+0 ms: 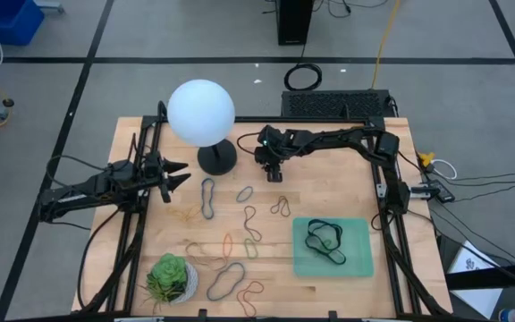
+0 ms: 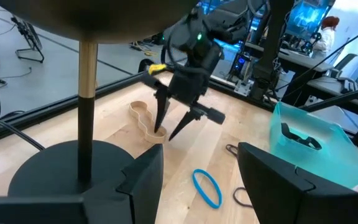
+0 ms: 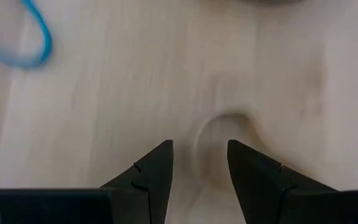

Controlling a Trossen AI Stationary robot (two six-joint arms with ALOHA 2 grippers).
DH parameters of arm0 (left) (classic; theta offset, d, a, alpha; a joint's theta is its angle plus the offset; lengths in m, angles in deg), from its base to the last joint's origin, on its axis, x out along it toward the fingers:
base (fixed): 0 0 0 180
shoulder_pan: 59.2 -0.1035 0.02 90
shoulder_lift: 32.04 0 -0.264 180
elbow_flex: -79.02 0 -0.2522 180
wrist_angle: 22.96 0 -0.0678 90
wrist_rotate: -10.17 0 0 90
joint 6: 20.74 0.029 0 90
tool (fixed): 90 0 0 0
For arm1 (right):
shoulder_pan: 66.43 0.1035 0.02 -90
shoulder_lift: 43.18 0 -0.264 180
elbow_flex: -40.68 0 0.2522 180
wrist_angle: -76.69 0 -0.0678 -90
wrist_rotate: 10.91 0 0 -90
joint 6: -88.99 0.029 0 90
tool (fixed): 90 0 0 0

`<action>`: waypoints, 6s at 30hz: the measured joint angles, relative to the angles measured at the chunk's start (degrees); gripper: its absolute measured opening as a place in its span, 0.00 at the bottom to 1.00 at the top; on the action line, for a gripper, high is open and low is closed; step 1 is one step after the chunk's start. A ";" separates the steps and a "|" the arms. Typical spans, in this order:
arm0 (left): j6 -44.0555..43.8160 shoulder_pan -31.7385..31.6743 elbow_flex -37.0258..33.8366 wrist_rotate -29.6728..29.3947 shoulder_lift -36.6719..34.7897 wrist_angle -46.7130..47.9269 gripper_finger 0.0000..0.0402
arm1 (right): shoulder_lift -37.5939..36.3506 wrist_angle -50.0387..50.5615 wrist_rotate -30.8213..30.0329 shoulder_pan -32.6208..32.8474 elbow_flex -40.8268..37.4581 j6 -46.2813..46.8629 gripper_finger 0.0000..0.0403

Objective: Pick and place rubber bands into bin
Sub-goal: Put the top brown rubber band into the green bin, then put the top purple rubber band into the green bin

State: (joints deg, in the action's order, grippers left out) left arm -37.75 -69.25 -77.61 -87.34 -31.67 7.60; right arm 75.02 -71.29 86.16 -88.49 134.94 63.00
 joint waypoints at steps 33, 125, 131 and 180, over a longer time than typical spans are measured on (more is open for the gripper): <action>0.30 0.00 0.00 -0.04 0.01 0.12 0.53 | -6.99 5.65 -4.19 1.94 -0.25 0.72 0.00; -1.21 0.00 0.00 -0.13 -0.01 -0.53 0.53 | -46.56 -1.35 -13.13 56.69 -43.60 73.33 0.00; -1.21 0.00 0.00 -0.13 0.01 -0.51 0.53 | -42.04 -1.24 -13.26 56.68 -43.60 73.56 0.00; -1.21 -0.01 0.00 -0.09 0.01 -0.36 0.53 | -51.10 -0.67 -13.70 56.54 -43.54 73.73 0.39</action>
State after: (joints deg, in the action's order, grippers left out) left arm -38.96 -69.27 -77.61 -87.42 -31.66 7.24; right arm 23.92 -71.96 72.46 -31.95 91.40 136.73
